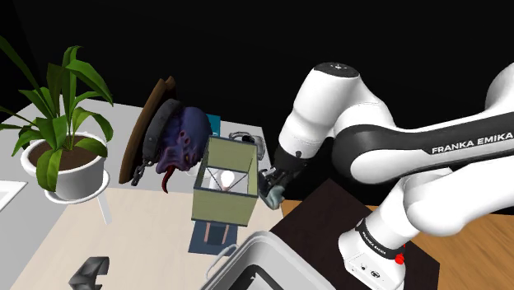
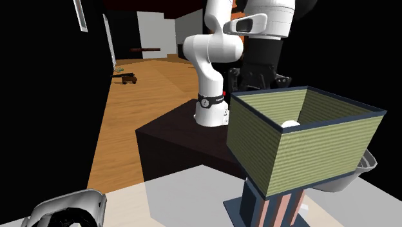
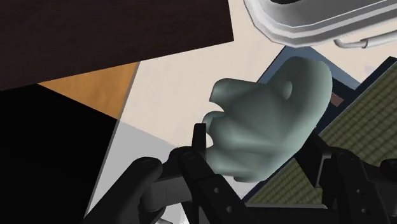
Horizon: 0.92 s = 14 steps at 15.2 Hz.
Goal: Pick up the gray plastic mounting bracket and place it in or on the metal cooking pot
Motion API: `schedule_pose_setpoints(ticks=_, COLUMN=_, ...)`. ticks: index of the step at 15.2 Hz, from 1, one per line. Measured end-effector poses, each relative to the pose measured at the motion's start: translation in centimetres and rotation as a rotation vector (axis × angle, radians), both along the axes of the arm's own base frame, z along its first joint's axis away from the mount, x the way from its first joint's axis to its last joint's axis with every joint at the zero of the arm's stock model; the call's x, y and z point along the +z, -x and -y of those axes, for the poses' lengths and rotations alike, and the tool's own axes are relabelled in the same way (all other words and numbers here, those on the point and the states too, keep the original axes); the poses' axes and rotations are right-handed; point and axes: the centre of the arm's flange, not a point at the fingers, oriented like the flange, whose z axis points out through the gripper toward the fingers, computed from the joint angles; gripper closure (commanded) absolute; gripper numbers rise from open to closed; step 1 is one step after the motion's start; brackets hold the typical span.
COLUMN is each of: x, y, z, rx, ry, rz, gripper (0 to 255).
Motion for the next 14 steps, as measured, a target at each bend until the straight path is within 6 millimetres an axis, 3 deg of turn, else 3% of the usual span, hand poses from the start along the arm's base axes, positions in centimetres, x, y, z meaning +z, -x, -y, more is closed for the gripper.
schedule_pose_setpoints(ticks=14, x=0.7, y=14.1, z=-12.2, rx=0.002, ry=0.000, rz=0.000, gripper=255)
